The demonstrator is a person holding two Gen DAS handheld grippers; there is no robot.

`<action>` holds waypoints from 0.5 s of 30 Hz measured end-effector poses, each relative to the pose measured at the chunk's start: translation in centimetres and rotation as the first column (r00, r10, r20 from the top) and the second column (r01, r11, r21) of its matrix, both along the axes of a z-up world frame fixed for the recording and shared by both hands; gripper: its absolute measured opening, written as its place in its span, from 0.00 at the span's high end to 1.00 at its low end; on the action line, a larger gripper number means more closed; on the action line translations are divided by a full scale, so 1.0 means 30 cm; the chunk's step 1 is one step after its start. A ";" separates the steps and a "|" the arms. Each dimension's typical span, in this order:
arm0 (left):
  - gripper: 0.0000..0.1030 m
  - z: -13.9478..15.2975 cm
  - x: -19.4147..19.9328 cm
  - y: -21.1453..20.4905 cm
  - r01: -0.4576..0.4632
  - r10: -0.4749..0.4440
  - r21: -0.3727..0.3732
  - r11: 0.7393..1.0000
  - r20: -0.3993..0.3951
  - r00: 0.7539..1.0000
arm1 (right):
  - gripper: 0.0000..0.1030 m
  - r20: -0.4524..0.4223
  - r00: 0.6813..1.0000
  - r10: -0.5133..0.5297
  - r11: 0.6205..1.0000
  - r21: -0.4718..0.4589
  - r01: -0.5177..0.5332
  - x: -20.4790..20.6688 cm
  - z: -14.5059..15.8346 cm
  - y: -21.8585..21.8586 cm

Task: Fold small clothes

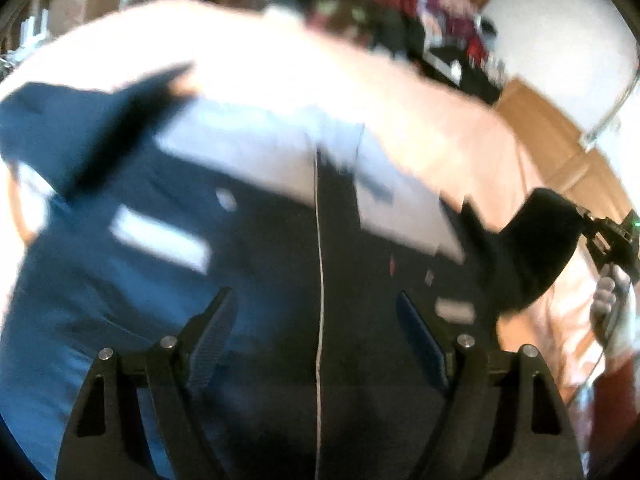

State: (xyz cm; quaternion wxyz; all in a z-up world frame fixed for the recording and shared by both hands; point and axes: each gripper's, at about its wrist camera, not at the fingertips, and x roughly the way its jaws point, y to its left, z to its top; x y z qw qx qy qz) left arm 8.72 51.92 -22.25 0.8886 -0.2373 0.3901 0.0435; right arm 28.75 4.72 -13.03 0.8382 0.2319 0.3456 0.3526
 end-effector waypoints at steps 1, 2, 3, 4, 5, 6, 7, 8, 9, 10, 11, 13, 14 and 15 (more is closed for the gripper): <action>0.17 0.035 -0.015 0.019 -0.019 0.018 0.016 1.000 0.027 0.999 | 0.98 0.011 0.999 0.045 0.999 -0.003 -0.045 -0.014 0.005 0.112; 0.17 0.068 -0.033 0.041 -0.041 0.039 0.035 0.999 0.053 0.998 | 0.98 0.016 0.996 0.086 0.996 -0.009 -0.085 -0.025 0.013 0.221; 0.15 0.097 -0.050 0.067 -0.065 0.061 0.050 0.997 0.072 0.996 | 0.97 0.005 0.991 0.136 0.991 -0.019 -0.136 -0.033 0.000 0.367; 0.14 0.114 -0.060 0.090 -0.079 0.074 0.056 0.995 0.081 0.994 | 0.94 -0.010 0.984 0.175 0.984 -0.035 -0.175 -0.042 -0.024 0.487; 0.14 0.130 -0.073 0.118 -0.095 0.089 0.063 0.993 0.086 0.992 | 0.92 -0.022 0.980 0.196 0.979 -0.049 -0.197 -0.037 -0.040 0.562; 0.14 0.139 -0.084 0.141 -0.108 0.102 0.069 0.992 0.088 0.991 | 0.86 -0.056 0.970 0.237 0.968 -0.073 -0.241 -0.050 -0.086 0.679; 0.14 0.142 -0.092 0.163 -0.120 0.114 0.075 0.990 0.086 0.990 | 0.79 -0.078 0.962 0.262 0.958 -0.097 -0.269 -0.069 -0.118 0.739; 0.14 0.141 -0.099 0.184 -0.130 0.124 0.081 0.988 0.080 0.989 | 0.61 -0.094 0.956 0.277 0.949 -0.127 -0.287 -0.088 -0.143 0.788; 0.14 0.135 -0.102 0.203 -0.136 0.130 0.084 0.987 0.072 0.989 | 0.54 -0.104 0.950 0.295 0.941 -0.143 -0.308 -0.132 -0.165 0.819; 0.14 0.123 -0.103 0.221 -0.139 0.134 0.086 0.987 0.058 0.989 | 0.53 -0.108 0.943 0.316 0.936 -0.126 -0.328 -0.171 -0.174 0.818; 0.14 0.111 -0.111 0.231 -0.139 0.135 0.085 0.987 0.051 0.989 | 0.52 -0.109 0.938 0.329 0.933 -0.118 -0.341 -0.195 -0.173 0.808; 0.14 0.073 -0.106 0.248 -0.141 0.138 0.076 0.987 0.032 0.990 | 0.50 -0.080 0.938 0.337 0.930 -0.123 -0.345 -0.257 -0.167 0.722; 0.14 0.051 -0.095 0.252 -0.138 0.137 0.070 0.988 0.021 0.990 | 0.46 -0.050 0.943 0.328 0.934 -0.132 -0.332 -0.289 -0.164 0.651; 0.14 0.028 -0.078 0.254 -0.132 0.131 0.062 0.989 0.012 0.991 | 0.40 -0.035 0.952 0.305 0.941 -0.146 -0.306 -0.295 -0.173 0.599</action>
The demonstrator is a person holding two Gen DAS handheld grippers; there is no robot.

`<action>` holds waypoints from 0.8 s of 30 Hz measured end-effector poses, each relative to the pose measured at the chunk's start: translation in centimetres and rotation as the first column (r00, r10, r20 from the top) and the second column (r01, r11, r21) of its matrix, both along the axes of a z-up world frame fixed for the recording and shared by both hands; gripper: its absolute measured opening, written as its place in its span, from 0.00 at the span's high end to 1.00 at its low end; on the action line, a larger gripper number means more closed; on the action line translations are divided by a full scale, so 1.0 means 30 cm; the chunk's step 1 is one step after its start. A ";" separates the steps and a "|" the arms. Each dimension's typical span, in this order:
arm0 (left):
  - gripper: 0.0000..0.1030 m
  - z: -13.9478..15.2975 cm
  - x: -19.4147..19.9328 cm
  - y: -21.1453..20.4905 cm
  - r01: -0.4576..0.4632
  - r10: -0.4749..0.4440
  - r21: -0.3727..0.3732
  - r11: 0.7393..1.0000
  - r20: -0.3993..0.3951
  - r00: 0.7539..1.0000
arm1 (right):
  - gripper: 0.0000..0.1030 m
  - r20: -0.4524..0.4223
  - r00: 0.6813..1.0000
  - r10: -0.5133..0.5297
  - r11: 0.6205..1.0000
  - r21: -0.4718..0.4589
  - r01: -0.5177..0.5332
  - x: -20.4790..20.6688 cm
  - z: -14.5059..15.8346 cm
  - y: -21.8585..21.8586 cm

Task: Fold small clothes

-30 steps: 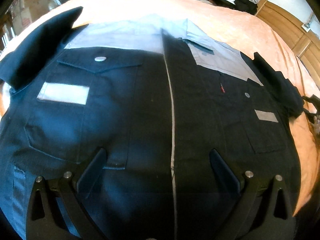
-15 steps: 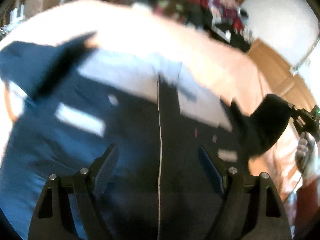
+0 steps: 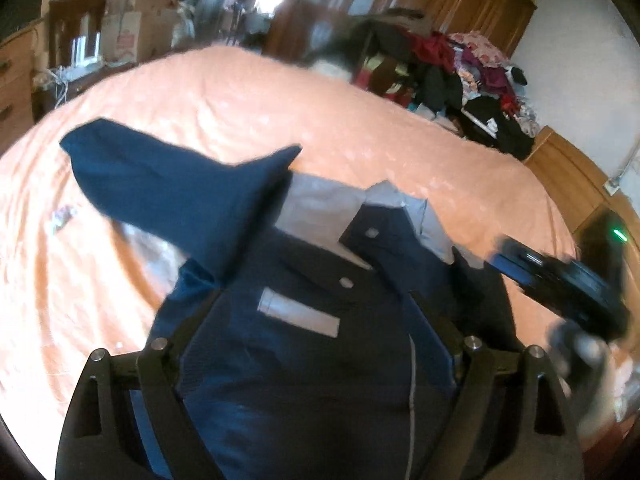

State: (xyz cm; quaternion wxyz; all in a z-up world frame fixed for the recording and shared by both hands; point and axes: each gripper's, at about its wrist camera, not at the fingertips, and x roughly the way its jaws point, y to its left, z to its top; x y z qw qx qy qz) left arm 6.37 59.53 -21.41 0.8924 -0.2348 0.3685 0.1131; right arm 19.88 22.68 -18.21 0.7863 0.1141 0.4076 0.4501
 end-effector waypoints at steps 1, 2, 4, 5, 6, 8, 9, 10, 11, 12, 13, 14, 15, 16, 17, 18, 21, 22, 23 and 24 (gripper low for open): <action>0.14 -0.022 0.022 -0.002 0.016 -0.016 -0.015 1.000 -0.007 1.000 | 0.38 0.006 1.000 -0.030 0.999 -0.013 0.030 -0.003 -0.013 -0.053; 0.14 -0.042 0.040 -0.003 0.035 -0.036 -0.033 0.999 -0.015 0.999 | 0.38 0.003 0.997 -0.074 0.997 -0.031 0.074 -0.001 -0.031 -0.121; 0.18 -0.084 0.118 -0.025 0.105 -0.108 -0.090 0.990 -0.030 0.994 | 0.38 -0.015 0.987 -0.163 0.984 -0.075 0.161 0.002 -0.079 -0.262; 0.21 -0.103 0.164 -0.042 0.146 -0.151 -0.119 0.982 -0.034 0.988 | 0.38 -0.026 0.981 -0.192 0.978 -0.088 0.189 0.007 -0.100 -0.309; 0.26 -0.118 0.200 -0.057 0.170 -0.177 -0.141 0.975 -0.040 0.983 | 0.38 -0.038 0.974 -0.222 0.971 -0.101 0.217 0.010 -0.118 -0.353; 0.34 -0.150 0.306 -0.087 0.200 -0.211 -0.166 0.966 -0.049 0.976 | 0.38 -0.056 0.964 -0.260 0.961 -0.114 0.252 0.005 -0.153 -0.414; 0.34 -0.158 0.349 -0.099 0.205 -0.216 -0.164 0.965 -0.053 0.975 | 0.38 -0.065 0.961 -0.270 0.958 -0.117 0.262 0.000 -0.167 -0.439; 0.33 -0.170 0.398 -0.107 0.207 -0.220 -0.153 0.966 -0.067 0.973 | 0.38 -0.073 0.957 -0.281 0.955 -0.122 0.271 -0.004 -0.181 -0.459; 0.32 -0.190 0.459 -0.116 0.203 -0.217 -0.131 0.971 -0.110 0.970 | 0.38 -0.079 0.955 -0.286 0.953 -0.123 0.275 -0.009 -0.192 -0.472; 0.30 -0.219 0.515 -0.114 0.177 -0.195 -0.118 0.977 -0.164 0.967 | 0.38 -0.084 0.953 -0.291 0.952 -0.123 0.280 -0.016 -0.204 -0.491; 0.30 -0.243 0.551 -0.103 0.141 -0.162 -0.118 0.983 -0.192 0.968 | 0.38 -0.084 0.953 -0.293 0.952 -0.124 0.281 -0.021 -0.213 -0.516; 0.30 -0.270 0.585 -0.088 0.109 -0.133 -0.120 0.987 -0.208 0.969 | 0.38 -0.079 0.954 -0.288 0.953 -0.126 0.277 -0.020 -0.217 -0.521; 0.31 -0.299 0.615 -0.072 0.074 -0.099 -0.114 0.991 -0.230 0.968 | 0.38 -0.066 0.958 -0.278 0.954 -0.136 0.267 -0.021 -0.221 -0.517; 0.33 -0.323 0.639 -0.066 0.044 -0.069 -0.110 0.993 -0.242 0.968 | 0.38 -0.052 0.960 -0.276 0.953 -0.143 0.266 -0.018 -0.221 -0.512; 0.33 -0.333 0.656 -0.072 0.032 -0.054 -0.093 0.995 -0.240 0.969 | 0.38 -0.044 0.961 -0.273 0.953 -0.148 0.264 -0.009 -0.223 -0.508; 0.36 -0.335 0.670 -0.084 0.033 -0.048 -0.065 0.997 -0.232 0.971 | 0.38 -0.048 0.961 -0.274 0.954 -0.144 0.264 0.000 -0.229 -0.513; 0.92 -0.338 0.682 -0.106 0.069 -0.091 -0.128 0.989 -0.171 0.981 | 0.38 -0.066 0.957 -0.284 0.953 -0.131 0.274 0.017 -0.241 -0.519; 0.93 -0.321 0.672 -0.113 0.068 -0.084 -0.116 0.991 -0.146 0.986 | 0.38 -0.061 0.957 -0.284 0.953 -0.130 0.275 0.016 -0.240 -0.521; 0.93 -0.286 0.652 -0.120 0.074 -0.084 -0.090 0.993 -0.107 0.991 | 0.38 -0.054 0.958 -0.283 0.953 -0.130 0.275 0.013 -0.236 -0.523; 0.93 -0.241 0.621 -0.127 0.076 -0.079 -0.059 0.995 -0.066 0.995 | 0.38 -0.039 0.959 -0.281 0.953 -0.133 0.273 0.006 -0.231 -0.524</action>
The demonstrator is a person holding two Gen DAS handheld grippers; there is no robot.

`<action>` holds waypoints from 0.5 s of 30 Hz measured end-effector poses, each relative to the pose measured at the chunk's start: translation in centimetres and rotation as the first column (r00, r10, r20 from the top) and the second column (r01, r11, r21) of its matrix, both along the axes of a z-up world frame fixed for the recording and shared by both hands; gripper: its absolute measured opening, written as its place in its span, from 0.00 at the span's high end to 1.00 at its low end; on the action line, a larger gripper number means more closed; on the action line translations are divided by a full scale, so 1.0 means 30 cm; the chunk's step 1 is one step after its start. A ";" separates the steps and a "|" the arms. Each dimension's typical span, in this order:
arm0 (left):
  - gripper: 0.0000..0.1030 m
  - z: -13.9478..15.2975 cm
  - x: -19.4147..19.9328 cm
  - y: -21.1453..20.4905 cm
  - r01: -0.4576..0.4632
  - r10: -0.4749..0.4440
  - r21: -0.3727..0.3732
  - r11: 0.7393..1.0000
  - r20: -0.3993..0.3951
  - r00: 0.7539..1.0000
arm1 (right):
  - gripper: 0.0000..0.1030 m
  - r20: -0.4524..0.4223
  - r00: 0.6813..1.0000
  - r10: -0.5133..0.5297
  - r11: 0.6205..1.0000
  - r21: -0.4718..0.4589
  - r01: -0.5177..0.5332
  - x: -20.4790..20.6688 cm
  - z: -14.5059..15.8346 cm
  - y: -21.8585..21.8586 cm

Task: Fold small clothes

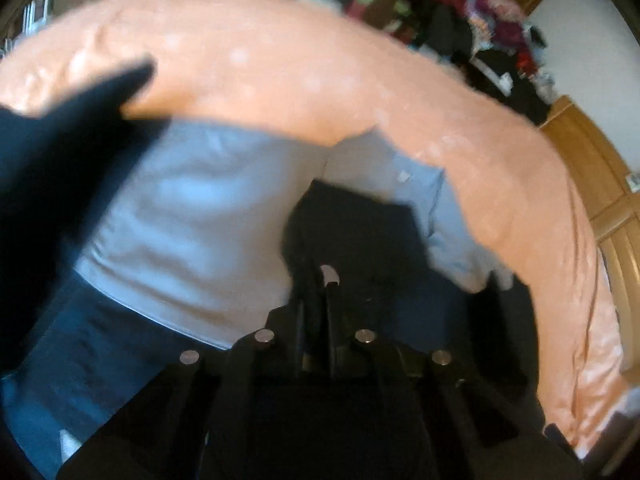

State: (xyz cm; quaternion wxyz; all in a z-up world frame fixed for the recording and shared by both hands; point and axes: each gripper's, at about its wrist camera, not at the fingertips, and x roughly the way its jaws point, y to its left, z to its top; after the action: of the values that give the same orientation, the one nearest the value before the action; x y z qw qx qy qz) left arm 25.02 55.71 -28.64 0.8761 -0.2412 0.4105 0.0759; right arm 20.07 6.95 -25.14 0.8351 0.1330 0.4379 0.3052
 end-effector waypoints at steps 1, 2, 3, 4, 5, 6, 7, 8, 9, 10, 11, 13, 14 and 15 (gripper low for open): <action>0.93 0.046 -0.035 0.000 -0.008 0.006 0.032 0.999 0.041 0.999 | 0.38 0.015 1.000 0.005 1.000 -0.010 -0.005 -0.008 0.008 0.000; 0.93 0.082 -0.072 0.011 -0.026 0.021 0.067 0.997 0.079 0.997 | 0.38 0.027 1.000 0.011 1.000 -0.019 -0.010 -0.013 0.016 -0.003; 0.93 0.094 -0.086 0.031 -0.044 0.035 0.095 0.995 0.091 0.995 | 0.38 0.032 0.999 0.015 1.000 -0.021 -0.015 -0.016 0.017 -0.007; 0.93 0.088 -0.097 0.057 -0.066 0.057 0.117 0.991 0.078 0.995 | 0.38 0.039 0.999 0.019 0.999 -0.026 -0.018 -0.018 0.019 -0.007; 0.93 0.061 -0.100 0.097 -0.093 0.089 0.114 0.989 0.041 0.995 | 0.38 0.046 0.999 0.013 0.999 -0.033 -0.012 -0.016 0.022 -0.012; 0.93 0.019 -0.104 0.141 -0.111 0.112 0.083 0.990 -0.001 0.994 | 0.40 0.051 0.999 0.007 0.999 -0.034 -0.005 -0.011 0.026 -0.014; 0.93 -0.013 -0.110 0.165 -0.126 0.128 0.073 0.989 -0.030 0.991 | 0.42 0.055 0.998 0.002 1.000 -0.030 0.000 -0.007 0.030 -0.018; 0.92 -0.045 -0.118 0.181 -0.136 0.141 0.082 0.987 -0.057 0.988 | 0.46 0.060 0.998 -0.006 1.000 -0.028 0.007 -0.001 0.034 -0.023; 0.91 -0.064 -0.122 0.184 -0.138 0.143 0.081 0.987 -0.065 0.988 | 0.55 0.071 0.997 -0.012 0.999 -0.032 0.014 0.010 0.041 -0.022; 0.89 -0.073 -0.126 0.187 -0.143 0.149 0.082 0.986 -0.062 0.987 | 0.59 0.079 0.997 -0.014 0.999 -0.041 0.017 0.020 0.044 -0.019; 0.88 -0.074 -0.132 0.190 -0.151 0.156 0.086 0.985 -0.054 0.986 | 0.65 0.086 0.996 -0.020 0.998 -0.054 0.024 0.032 0.045 -0.017; 0.88 -0.073 -0.129 0.183 -0.153 0.158 0.090 0.984 -0.050 0.986 | 0.65 0.062 0.998 -0.009 0.995 -0.097 0.015 0.076 0.016 0.004; 0.88 -0.080 -0.121 0.179 -0.150 0.156 0.097 0.984 -0.057 0.986 | 0.66 0.024 1.000 0.014 0.990 -0.141 -0.010 0.101 -0.022 0.026; 0.88 -0.083 -0.134 0.189 -0.144 0.151 0.098 0.985 -0.065 0.986 | 0.67 -0.038 0.999 0.036 0.967 -0.251 -0.044 0.127 -0.099 0.063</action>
State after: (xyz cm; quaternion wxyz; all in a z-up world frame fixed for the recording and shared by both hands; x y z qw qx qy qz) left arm 20.99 61.39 -31.14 0.8631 -0.2268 0.4187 0.1682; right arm 23.89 8.85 -28.12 0.8316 0.0222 0.4894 0.2617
